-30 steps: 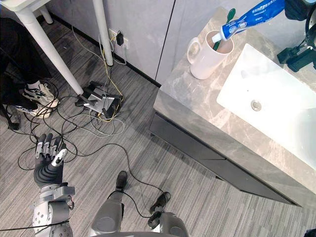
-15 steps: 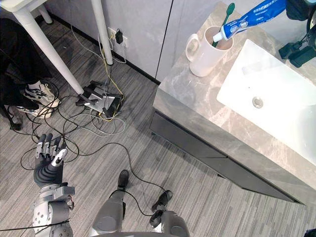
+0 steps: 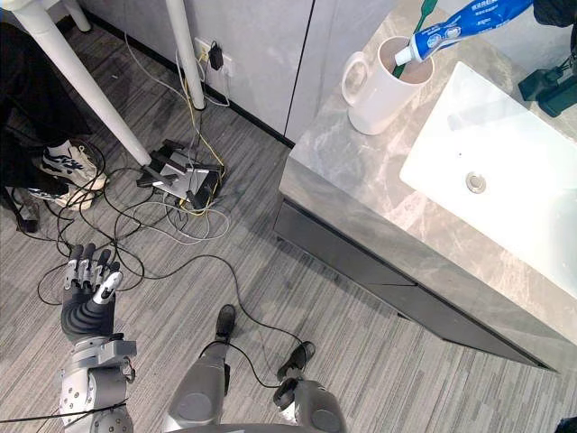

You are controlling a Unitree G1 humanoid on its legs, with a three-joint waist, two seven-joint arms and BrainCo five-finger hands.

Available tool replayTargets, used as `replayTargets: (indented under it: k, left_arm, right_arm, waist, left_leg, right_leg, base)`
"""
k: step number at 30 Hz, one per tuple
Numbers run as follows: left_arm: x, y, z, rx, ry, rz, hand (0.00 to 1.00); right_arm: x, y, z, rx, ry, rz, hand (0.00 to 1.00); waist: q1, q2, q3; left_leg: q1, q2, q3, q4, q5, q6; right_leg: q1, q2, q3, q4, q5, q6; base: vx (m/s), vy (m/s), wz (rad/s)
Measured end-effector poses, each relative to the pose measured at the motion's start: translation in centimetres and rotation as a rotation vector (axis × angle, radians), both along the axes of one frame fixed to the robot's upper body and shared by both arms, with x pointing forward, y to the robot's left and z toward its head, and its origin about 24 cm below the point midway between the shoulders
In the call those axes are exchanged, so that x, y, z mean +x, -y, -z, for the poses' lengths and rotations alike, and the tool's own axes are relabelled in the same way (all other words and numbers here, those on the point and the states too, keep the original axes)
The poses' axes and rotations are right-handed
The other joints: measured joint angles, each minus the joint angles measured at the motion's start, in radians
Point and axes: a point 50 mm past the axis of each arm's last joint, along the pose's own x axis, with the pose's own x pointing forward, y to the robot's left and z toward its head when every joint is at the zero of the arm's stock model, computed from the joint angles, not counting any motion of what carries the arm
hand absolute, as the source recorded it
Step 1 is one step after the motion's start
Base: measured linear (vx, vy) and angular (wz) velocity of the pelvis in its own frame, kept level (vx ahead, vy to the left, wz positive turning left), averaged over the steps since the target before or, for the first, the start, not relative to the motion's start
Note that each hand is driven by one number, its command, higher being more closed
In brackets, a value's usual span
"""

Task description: Organize washtable

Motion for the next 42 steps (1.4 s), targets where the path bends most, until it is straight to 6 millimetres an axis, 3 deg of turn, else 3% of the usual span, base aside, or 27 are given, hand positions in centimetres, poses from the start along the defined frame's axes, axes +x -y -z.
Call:
replayTargets:
  k: [8,24,33,42]
  left_arm:
    - [0.0,0.0,0.0,0.001,0.001,-0.002,0.0]
    - [-0.3,-0.6,-0.1,0.009,0.0,-0.031,0.0]
    - [-0.3,-0.6,-0.1,0.008,0.0,-0.03,0.0]
    - [-0.3,-0.6,-0.1,0.008,0.001,-0.03,0.0]
  right_arm:
    - [-0.9,-0.8,-2.5,-0.003,0.085,-0.01,1.0]
    - [-0.7,-0.8,-2.3,-0.041,0.078,0.026,1.0]
    - [-1.6,-1.3,-4.7,-0.123,0.139,0.105,1.0]
    - [-1.3,-1.0,-4.6,-0.198,0.1,0.193,1.0]
  waist:
    - [0.001,-0.001,0.015]
    - [-0.006,-0.016,0.019]
    - [-0.023,-0.021,0.018]
    - [-0.023,-0.025,0.016]
  left_leg:
    - [-0.004,-0.001,-0.006,0.0,0.0,0.0]
    - [-0.003,0.0,-0.012,0.0,0.001,0.0]
    - [0.006,0.001,-0.009,0.0,0.001,0.0]
    - [0.012,0.004,0.001,0.0,0.001,0.0]
  right_leg:
    - [0.0,0.001,-0.005,-0.001,0.0,0.0]
    - [0.003,0.002,-0.009,-0.001,0.0,0.0]
    - [0.009,0.002,-0.004,-0.001,0.0,0.0]
    - [0.01,0.004,0.001,0.0,0.001,-0.001]
  base:
    - [0.0,0.0,0.01]
    - [0.0,0.0,0.0]
    - [0.0,0.0,-0.02]
    - [0.0,0.0,-0.03]
